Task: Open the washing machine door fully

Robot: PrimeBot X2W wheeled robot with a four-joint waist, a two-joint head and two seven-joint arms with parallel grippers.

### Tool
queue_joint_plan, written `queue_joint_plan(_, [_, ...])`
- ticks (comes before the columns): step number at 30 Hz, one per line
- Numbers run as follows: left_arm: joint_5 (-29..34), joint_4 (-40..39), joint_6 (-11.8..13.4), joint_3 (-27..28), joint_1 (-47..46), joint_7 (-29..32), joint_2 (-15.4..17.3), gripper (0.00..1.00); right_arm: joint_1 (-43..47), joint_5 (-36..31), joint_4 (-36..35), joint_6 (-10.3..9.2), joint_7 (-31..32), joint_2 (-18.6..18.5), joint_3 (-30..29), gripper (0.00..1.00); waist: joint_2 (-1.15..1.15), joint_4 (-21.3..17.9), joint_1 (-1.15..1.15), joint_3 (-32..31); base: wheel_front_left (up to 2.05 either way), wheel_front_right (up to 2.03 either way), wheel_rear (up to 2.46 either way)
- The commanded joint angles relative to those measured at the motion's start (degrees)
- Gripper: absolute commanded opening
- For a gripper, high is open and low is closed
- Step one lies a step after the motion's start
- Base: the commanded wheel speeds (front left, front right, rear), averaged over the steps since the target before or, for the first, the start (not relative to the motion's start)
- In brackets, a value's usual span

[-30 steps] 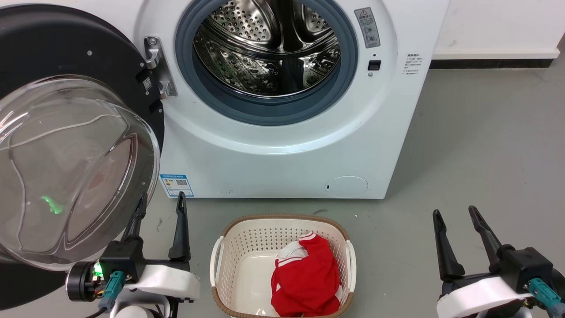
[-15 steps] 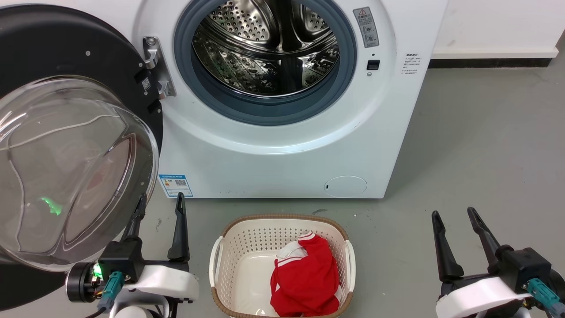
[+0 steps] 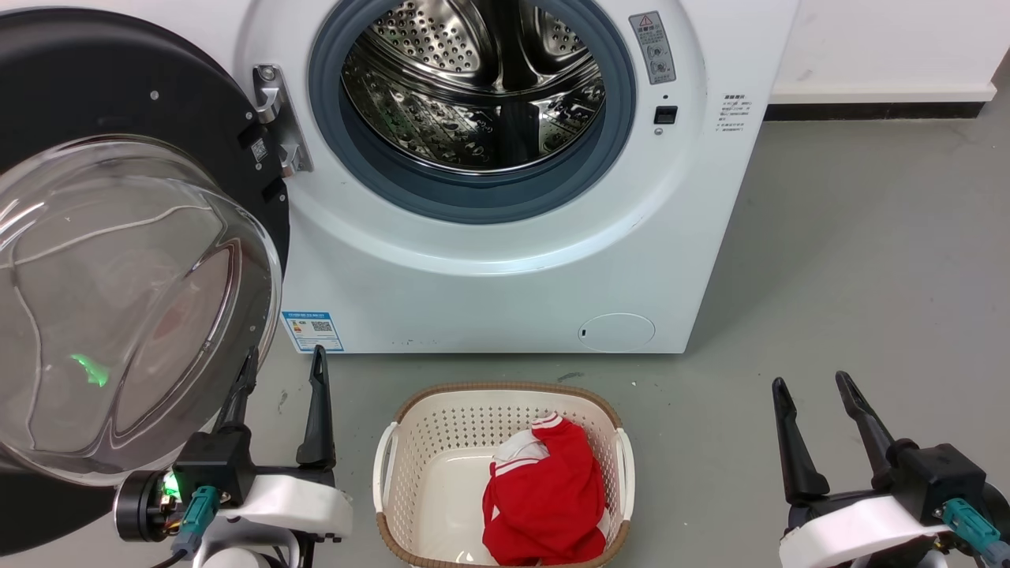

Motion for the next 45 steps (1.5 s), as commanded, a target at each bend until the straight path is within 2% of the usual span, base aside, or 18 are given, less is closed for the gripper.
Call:
queue_joint_plan(1, [0.4,0.0,-0.4,0.3,0.6,-0.1,-0.3,1.00,-0.4,0.3,0.2,-0.04,-0.2,0.1,0.0,1.00,0.00,0.0,0.00,0.0,0.00,0.00,0.00])
queue_joint_plan(2, [0.3,0.0,-0.4,0.2,0.0,0.0,-0.1,0.00,0.0,0.0,0.1,0.00,0.0,0.0,0.0,0.00,0.00,0.0,0.00,0.0,0.00,0.00,0.00])
queue_joint_plan(6, [-0.1,1.4,-0.5,0.3,0.4,0.3,-0.3,0.00,0.5,0.4,1.2,0.00,0.0,0.0,0.2,0.00,0.00,0.0,0.00,0.0,0.00,0.00,0.00])
queue_joint_plan(23, [-19.1,2.6,-2.4,2.4,-0.5,5.2,-1.0,0.00,-1.6,21.0,3.4,-0.01,2.6,-1.0,0.0,0.00,0.00,0.0,0.00,0.0,0.00,0.00,0.00])
queue_joint_plan(45, [-39.5,3.8,-4.5,4.3,-1.2,10.2,-1.7,0.00,-3.9,42.5,5.9,-0.01,5.9,-1.7,-0.8,0.00,0.00,0.1,0.00,0.1,0.00,0.00,0.00])
